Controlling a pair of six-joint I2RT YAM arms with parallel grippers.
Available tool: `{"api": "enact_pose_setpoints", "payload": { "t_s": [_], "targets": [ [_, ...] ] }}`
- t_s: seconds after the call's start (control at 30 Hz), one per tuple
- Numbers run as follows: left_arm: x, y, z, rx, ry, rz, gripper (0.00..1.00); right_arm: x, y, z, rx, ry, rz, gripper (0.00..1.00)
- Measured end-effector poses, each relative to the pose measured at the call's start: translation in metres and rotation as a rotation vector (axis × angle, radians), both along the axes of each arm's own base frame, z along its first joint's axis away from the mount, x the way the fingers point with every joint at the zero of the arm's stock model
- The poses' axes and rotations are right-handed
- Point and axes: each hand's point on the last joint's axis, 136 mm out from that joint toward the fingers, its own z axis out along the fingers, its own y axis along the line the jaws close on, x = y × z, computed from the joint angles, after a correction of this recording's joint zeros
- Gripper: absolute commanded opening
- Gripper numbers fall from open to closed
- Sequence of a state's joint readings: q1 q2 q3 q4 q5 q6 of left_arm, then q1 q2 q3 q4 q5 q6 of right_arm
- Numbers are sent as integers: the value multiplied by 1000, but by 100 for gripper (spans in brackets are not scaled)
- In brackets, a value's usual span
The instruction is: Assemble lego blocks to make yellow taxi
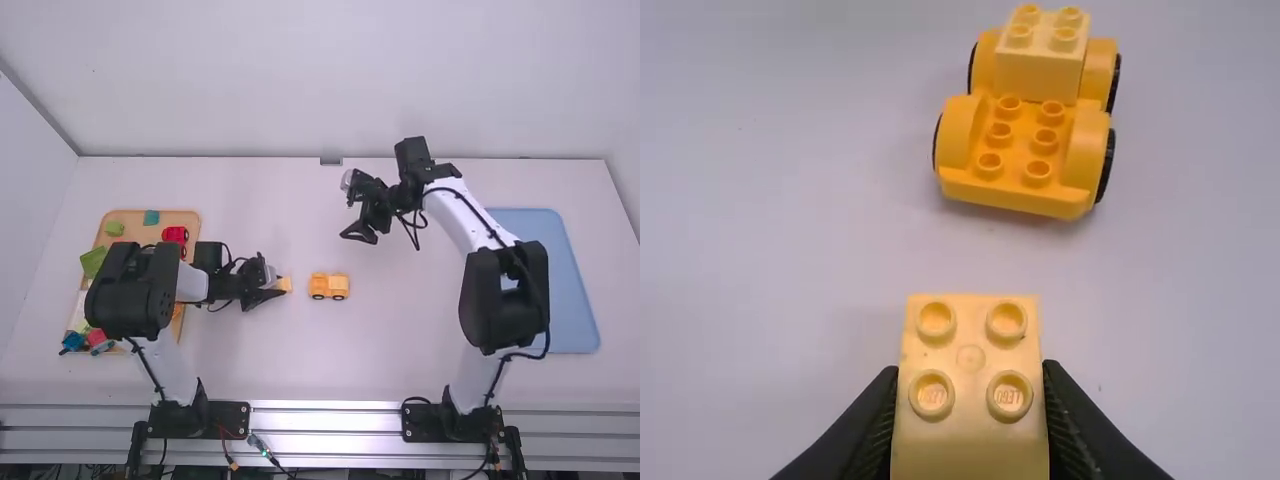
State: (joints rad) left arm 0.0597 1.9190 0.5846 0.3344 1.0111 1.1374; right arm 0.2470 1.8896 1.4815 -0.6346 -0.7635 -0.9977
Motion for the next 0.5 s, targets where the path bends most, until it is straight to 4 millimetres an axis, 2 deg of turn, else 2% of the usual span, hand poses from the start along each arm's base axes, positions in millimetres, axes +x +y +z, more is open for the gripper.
{"api": "enact_pose_setpoints", "payload": {
  "t_s": [0.13, 0.17, 0.23, 0.37, 0.5],
  "targets": [
    [2, -1, 3, -10, 10, -4, 31, 2, 5, 9, 20, -140, -54, 99],
    [5, -1, 5, -10, 7, -4, 31, 3, 2, 5, 33, -157, -87, 99],
    [9, 0, 7, -10, 5, -4, 30, 3, -3, -5, 55, -171, -123, 98],
    [15, 0, 10, -10, -7, -5, 30, -6, -21, -45, 92, -109, -220, 99],
    [19, -2, 16, -29, -20, -15, 33, -30, -30, -71, 139, -55, -221, 99]
  ]
}}
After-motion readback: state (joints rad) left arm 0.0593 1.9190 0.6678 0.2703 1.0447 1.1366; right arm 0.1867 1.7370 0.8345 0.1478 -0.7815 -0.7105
